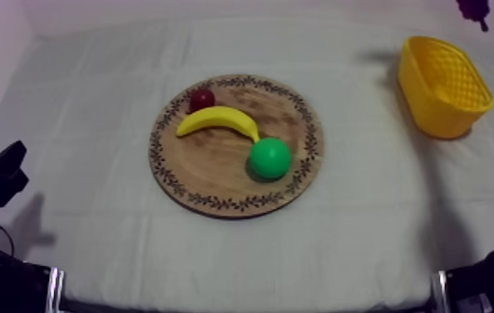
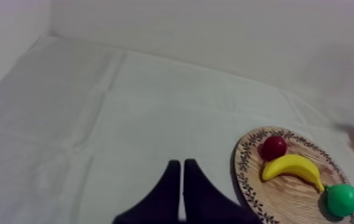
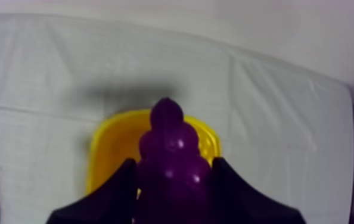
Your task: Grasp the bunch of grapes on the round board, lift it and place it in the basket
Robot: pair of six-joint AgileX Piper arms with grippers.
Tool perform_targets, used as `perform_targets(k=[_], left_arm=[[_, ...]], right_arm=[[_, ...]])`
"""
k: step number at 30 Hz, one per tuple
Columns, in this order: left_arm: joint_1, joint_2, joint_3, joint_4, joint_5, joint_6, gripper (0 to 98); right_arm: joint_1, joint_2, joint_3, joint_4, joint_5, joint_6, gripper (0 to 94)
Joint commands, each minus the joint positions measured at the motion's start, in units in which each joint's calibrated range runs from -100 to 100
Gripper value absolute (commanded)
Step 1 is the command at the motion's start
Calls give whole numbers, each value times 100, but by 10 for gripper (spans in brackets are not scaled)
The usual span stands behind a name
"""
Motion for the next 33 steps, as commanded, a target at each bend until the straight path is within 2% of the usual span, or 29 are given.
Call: perform_targets(k=[1, 13, 20, 22, 28, 33], left_arm=[[0, 0, -2, -4, -5, -1, 1], [0, 0, -2, -4, -5, -1, 1], [0, 0, -2, -4, -5, -1, 1], [0, 0, -2, -4, -5, -1, 1], [0, 0, -2, -4, -5, -1, 1], [0, 0, -2, -4, -5, -1, 1]], right_arm=[[170, 170, 88, -56, 37, 82, 215], [523, 1320, 507, -441, 24, 200, 215], [586, 1900, 789, -597, -246, 257, 240], [590, 2005, 844, -656, -336, 295, 273], [604, 2093, 956, -812, -558, 363, 526], [608, 1859, 1007, -849, -691, 352, 587]])
